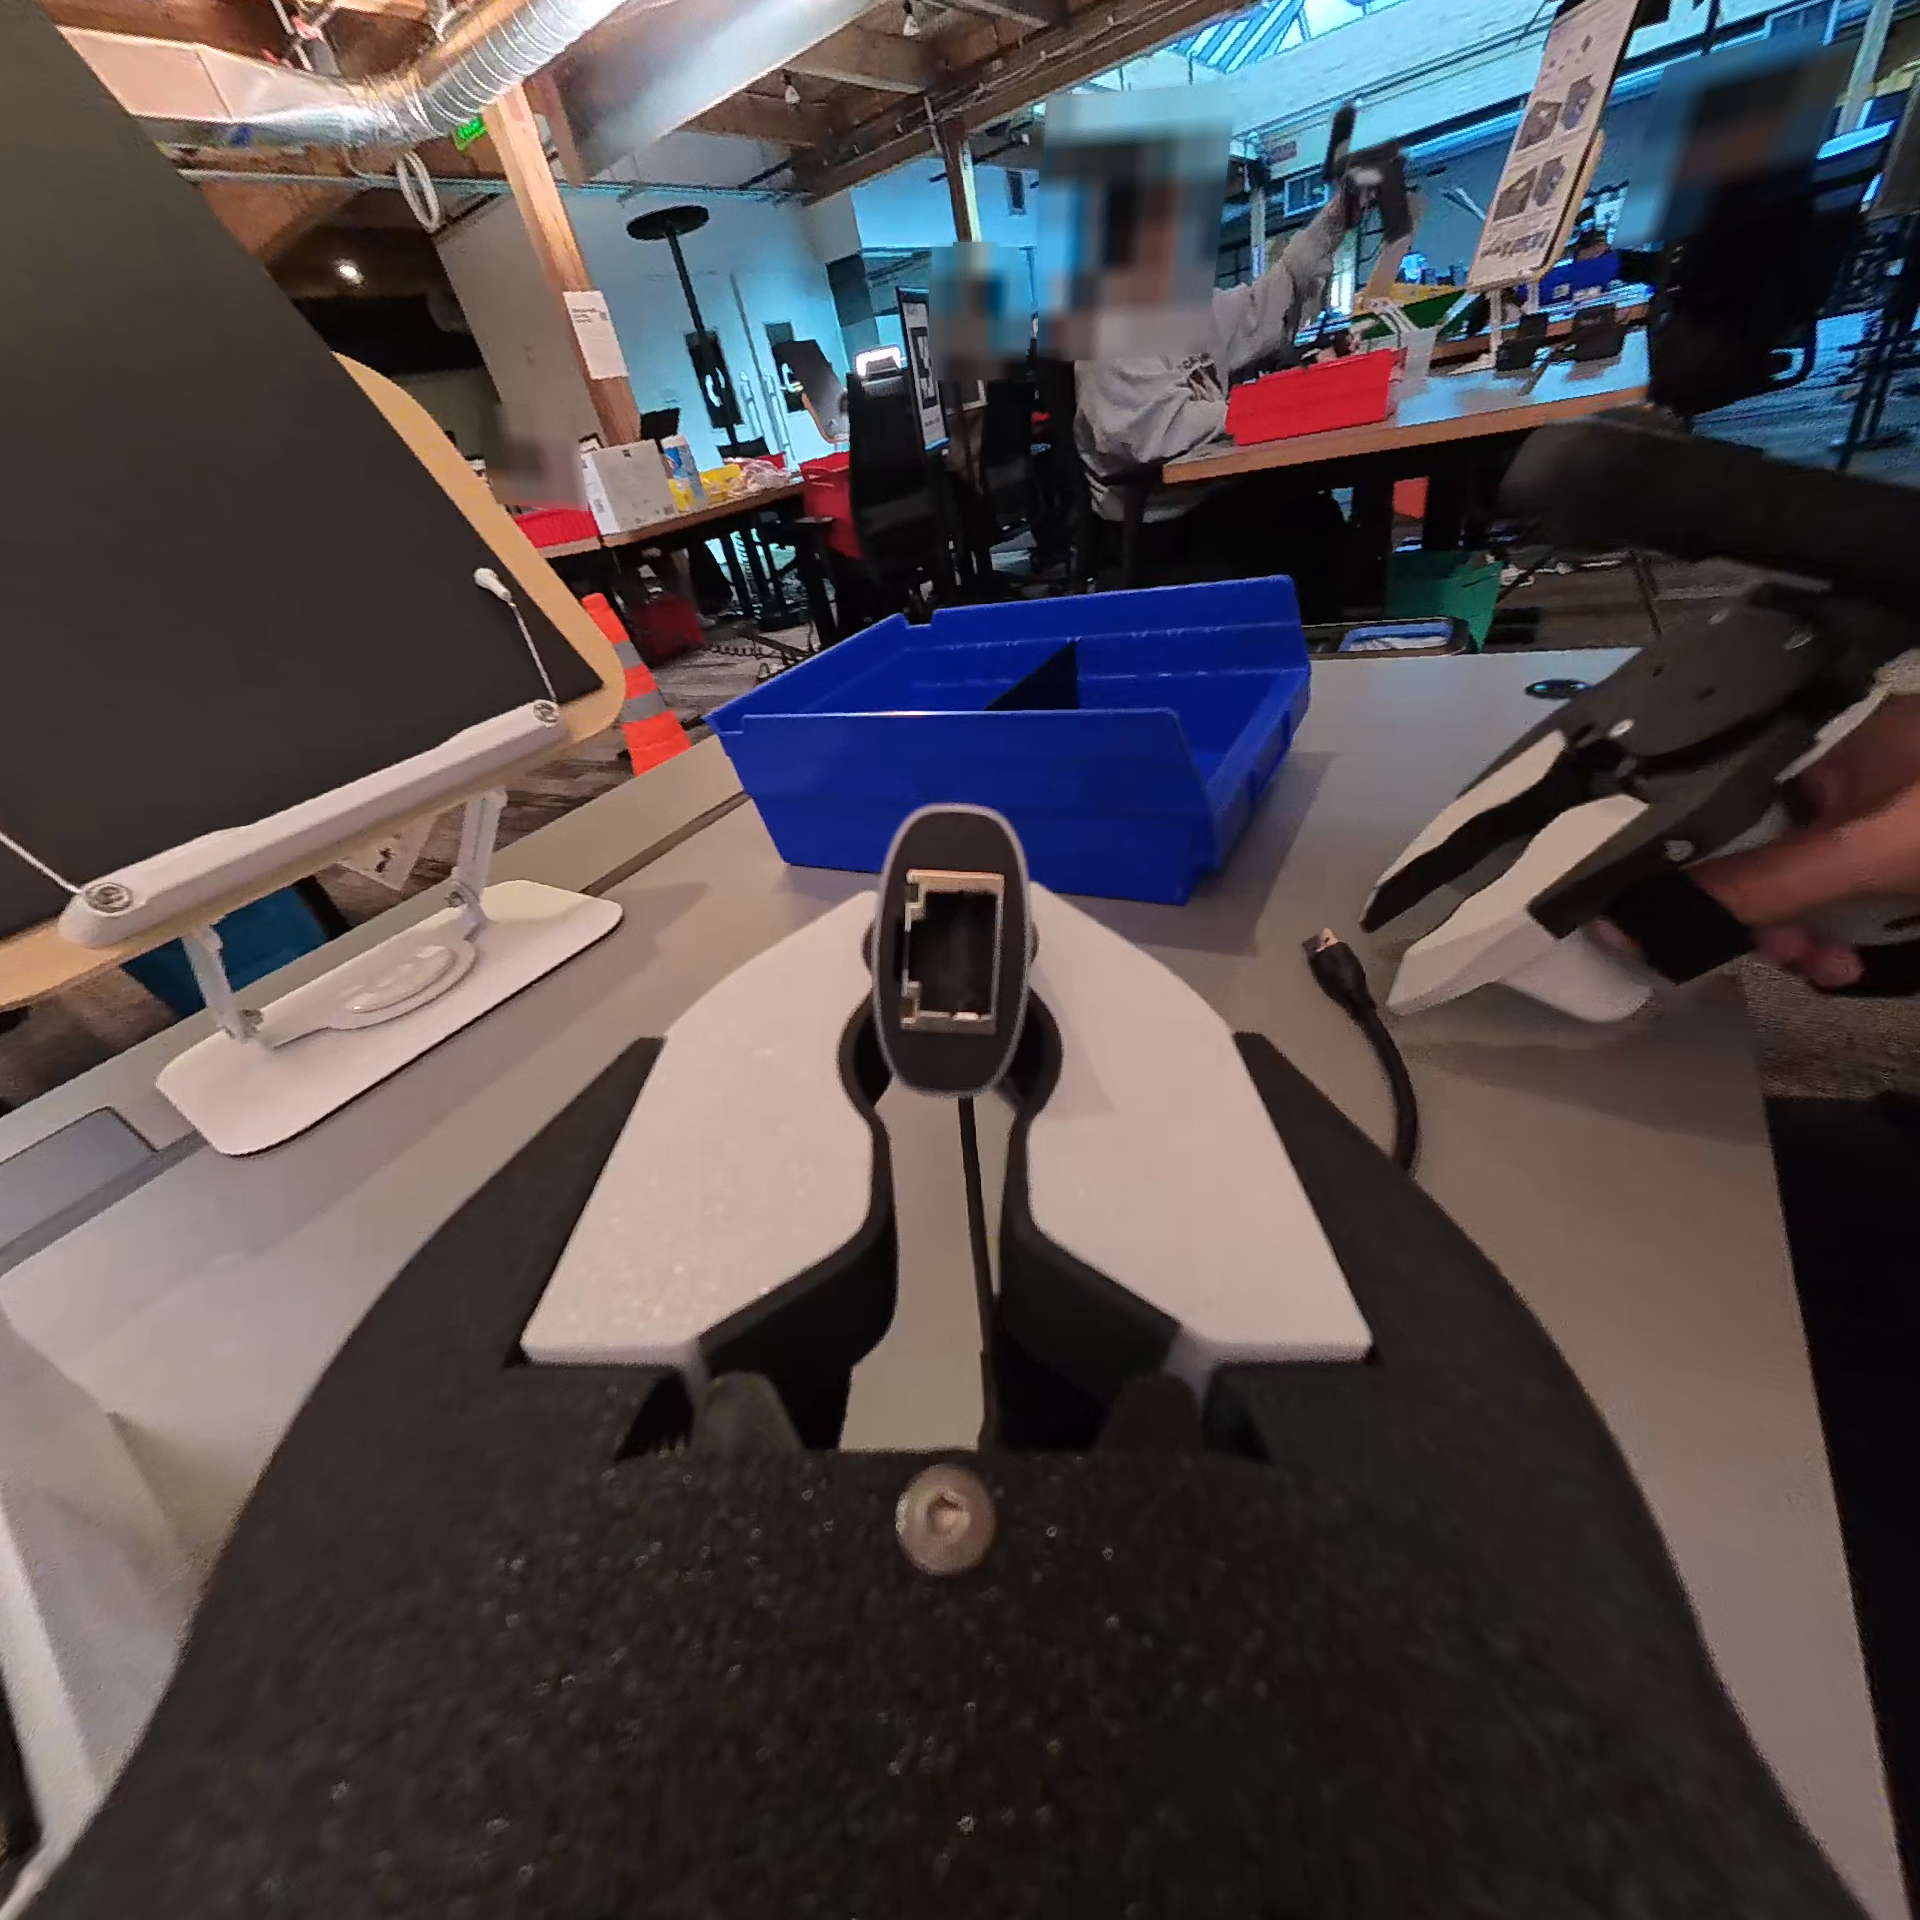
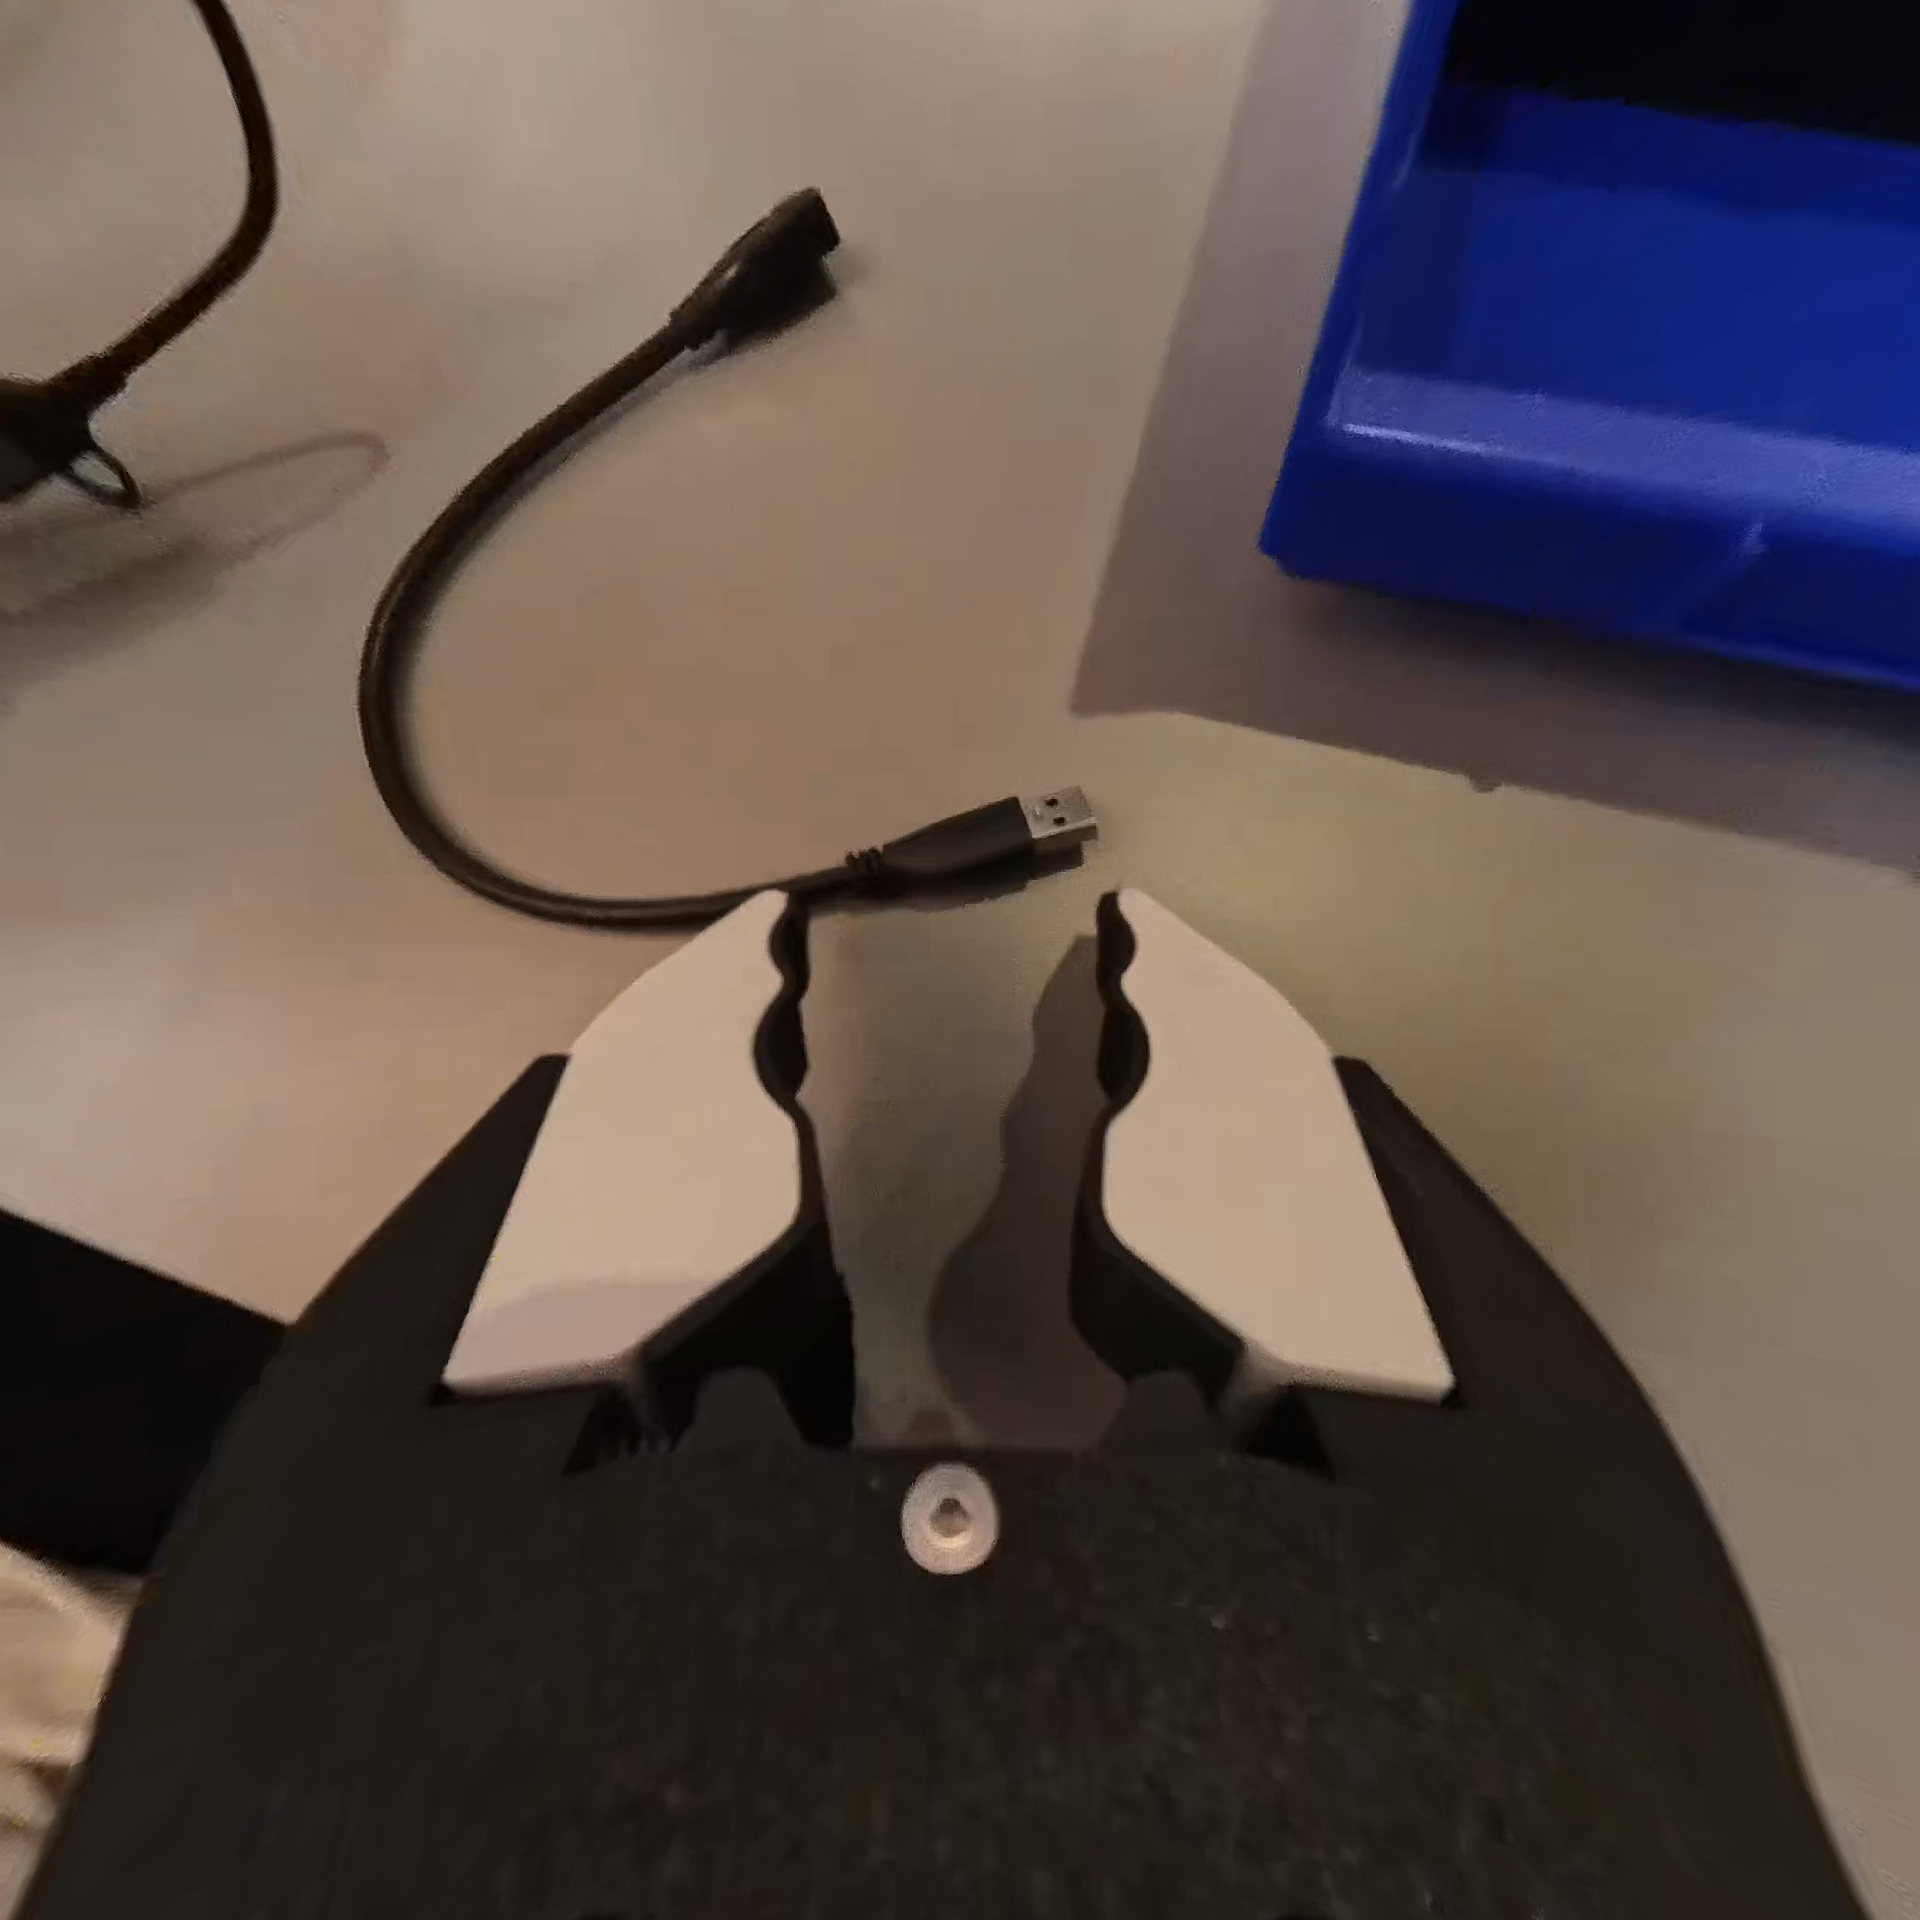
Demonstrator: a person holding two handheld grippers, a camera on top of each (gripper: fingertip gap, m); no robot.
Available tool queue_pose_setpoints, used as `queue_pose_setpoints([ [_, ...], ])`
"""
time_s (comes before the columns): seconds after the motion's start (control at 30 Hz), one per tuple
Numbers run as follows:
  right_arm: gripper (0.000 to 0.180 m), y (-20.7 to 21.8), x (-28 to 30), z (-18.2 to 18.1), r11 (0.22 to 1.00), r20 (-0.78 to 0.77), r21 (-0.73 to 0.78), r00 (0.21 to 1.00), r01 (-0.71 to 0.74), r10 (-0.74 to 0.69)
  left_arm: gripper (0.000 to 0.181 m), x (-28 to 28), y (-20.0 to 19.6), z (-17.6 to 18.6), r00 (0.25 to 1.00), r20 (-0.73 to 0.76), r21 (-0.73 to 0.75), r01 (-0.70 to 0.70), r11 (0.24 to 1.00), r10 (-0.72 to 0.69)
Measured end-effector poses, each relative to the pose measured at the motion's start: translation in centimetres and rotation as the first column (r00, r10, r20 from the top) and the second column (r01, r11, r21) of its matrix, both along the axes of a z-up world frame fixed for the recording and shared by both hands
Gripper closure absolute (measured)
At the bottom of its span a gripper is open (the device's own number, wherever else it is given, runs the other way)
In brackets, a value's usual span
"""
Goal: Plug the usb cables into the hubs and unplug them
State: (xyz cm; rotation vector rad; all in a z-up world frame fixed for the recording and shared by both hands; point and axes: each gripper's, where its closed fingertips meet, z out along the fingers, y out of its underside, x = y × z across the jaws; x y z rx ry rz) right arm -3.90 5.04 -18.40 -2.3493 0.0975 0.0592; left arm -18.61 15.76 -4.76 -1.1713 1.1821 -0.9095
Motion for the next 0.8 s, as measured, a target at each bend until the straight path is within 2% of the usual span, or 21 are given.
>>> queue_pose_setpoints([
  [0.1,0.12,1.4,-0.9,-0.7,1.0,-0.053,-0.001,0.998,0.015,-0.015,0.164,0.2,-0.3,-0.1,1.0,-0.001,-0.019,0.023,1.0,-0.023],
  [0.2,0.137,2.7,-0.8,-1.1,0.999,0.063,-0.033,0.998,-0.027,0.029,0.164,0.2,-0.4,-0.3,0.999,-0.002,-0.039,0.034,0.999,-0.034],
  [0.27,0.143,3.6,-1.4,-1.1,0.995,0.06,-0.051,0.994,-0.084,0.087,0.164,0.1,-0.4,-0.3,0.999,-0.004,-0.037,0.033,0.999,-0.033],
  [0.37,0.143,5.1,-1.9,-1.0,0.952,0.148,-0.131,0.944,-0.277,0.295,0.164,-0.1,-0.2,-0.2,1.0,-0.001,-0.034,0.023,0.999,-0.023],
  [0.43,0.144,5.8,-1.9,-0.8,0.897,0.213,-0.217,0.878,-0.386,0.429,0.164,-0.3,0.0,-0.1,1.0,0.0,-0.031,0.015,0.999,-0.015],
  [0.5,0.145,6.6,-3.1,0.0,0.805,0.222,-0.236,0.776,-0.544,0.59,0.164,-0.6,0.2,-0.1,1.0,0.0,-0.025,0.005,1.0,-0.005],
  [0.53,0.144,6.8,-3.8,0.3,0.736,0.22,-0.244,0.703,-0.632,0.677,0.164,-0.7,0.3,0.0,1.0,0.001,-0.024,0.001,1.0,-0.001],
  [0.57,0.144,6.4,-5.0,0.3,0.617,0.197,-0.251,0.585,-0.745,0.787,0.164,-0.8,0.5,0.0,1.0,0.003,-0.024,-0.006,1.0,0.006],
  [0.6,0.145,6.5,-5.3,0.5,0.542,0.205,-0.254,0.503,-0.801,0.839,0.164,-1.0,0.7,0.0,1.0,0.005,-0.025,-0.012,1.0,0.012],
  [0.73,0.144,6.7,-7.3,1.4,0.335,0.146,-0.234,0.308,-0.912,0.94,0.164,-1.5,1.3,0.0,0.999,0.007,-0.033,-0.031,0.999,0.031],
  [0.8,0.143,8.2,-6.9,0.9,0.338,0.239,-0.294,0.274,-0.894,0.932,0.164,-1.7,1.6,0.0,0.999,0.006,-0.035,-0.042,0.999,0.042],
])
